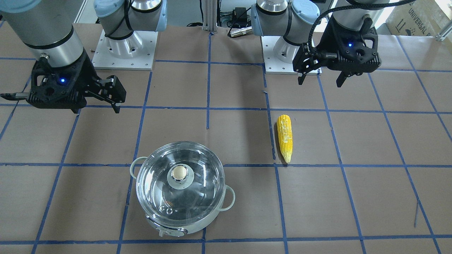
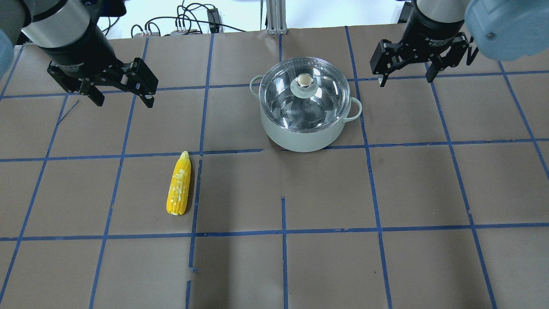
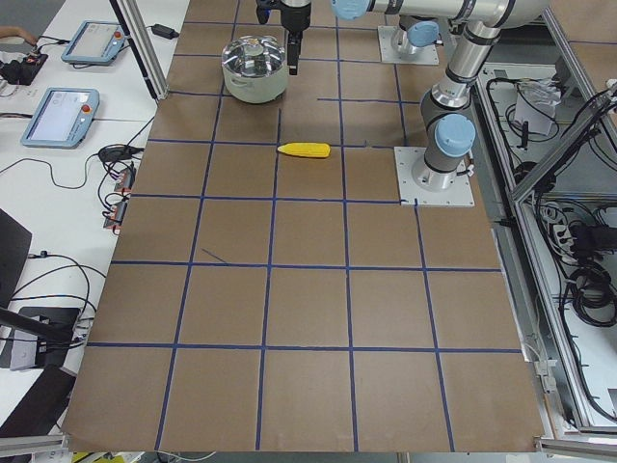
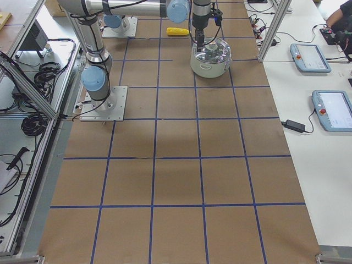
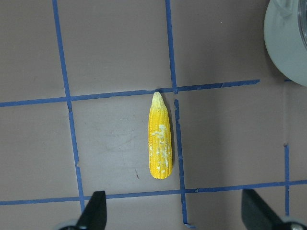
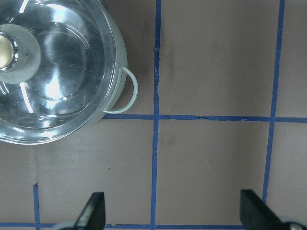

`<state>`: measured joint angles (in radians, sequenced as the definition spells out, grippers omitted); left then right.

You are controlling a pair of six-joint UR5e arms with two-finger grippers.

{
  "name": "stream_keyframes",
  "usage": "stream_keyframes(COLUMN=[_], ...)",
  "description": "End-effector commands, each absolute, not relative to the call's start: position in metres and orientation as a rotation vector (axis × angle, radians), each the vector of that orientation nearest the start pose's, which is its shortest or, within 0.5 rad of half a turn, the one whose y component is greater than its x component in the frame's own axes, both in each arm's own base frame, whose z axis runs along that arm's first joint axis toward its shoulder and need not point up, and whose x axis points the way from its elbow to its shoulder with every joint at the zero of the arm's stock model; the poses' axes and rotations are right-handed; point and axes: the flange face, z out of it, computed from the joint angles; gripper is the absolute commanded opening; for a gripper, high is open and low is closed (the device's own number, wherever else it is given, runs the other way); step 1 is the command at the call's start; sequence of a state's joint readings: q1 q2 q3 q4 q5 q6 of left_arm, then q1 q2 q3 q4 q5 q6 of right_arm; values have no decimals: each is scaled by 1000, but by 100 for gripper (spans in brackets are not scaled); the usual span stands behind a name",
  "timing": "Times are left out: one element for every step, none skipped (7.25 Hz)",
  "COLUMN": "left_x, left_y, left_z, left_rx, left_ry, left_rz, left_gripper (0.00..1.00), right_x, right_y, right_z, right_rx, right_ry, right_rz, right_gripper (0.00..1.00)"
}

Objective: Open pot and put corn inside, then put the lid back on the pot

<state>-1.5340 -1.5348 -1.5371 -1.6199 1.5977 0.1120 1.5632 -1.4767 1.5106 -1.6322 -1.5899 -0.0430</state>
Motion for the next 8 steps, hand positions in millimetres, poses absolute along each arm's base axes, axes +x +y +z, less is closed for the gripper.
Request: stream_keyframes(left_x=[-113,-113,-113,-113,-113,-113,-113,-113], left_y=[-482,-482,-482,-482,-482,-482,-481,-482], left_z=[517,517,517,517,517,517,516,516], left_rx=[117,117,117,117,117,117,117,117], left_ry=[3112,3112,3110,3110,3112,3112,3112,3112], left_rz=[-26,-26,-25,-25,-26,-26,-23,-21], left_gripper=[100,100,100,100,100,100,100,100], right_x=[128,128,128,129,144,176,211,240], right_y=[-535,-535,-535,-535,-541,-556,-574,-595], right_z=[478,480,479,485,487,480,477,468], right_rx=[-58,-58,-60,-62,-65,-36,-16,-42], right_ry=[3157,3155,3155,3155,3149,3150,3151,3157], right_rz=[-50,-55,-45,-65,-92,-88,-102,-100], right_gripper=[100,100,100,100,100,100,100,100])
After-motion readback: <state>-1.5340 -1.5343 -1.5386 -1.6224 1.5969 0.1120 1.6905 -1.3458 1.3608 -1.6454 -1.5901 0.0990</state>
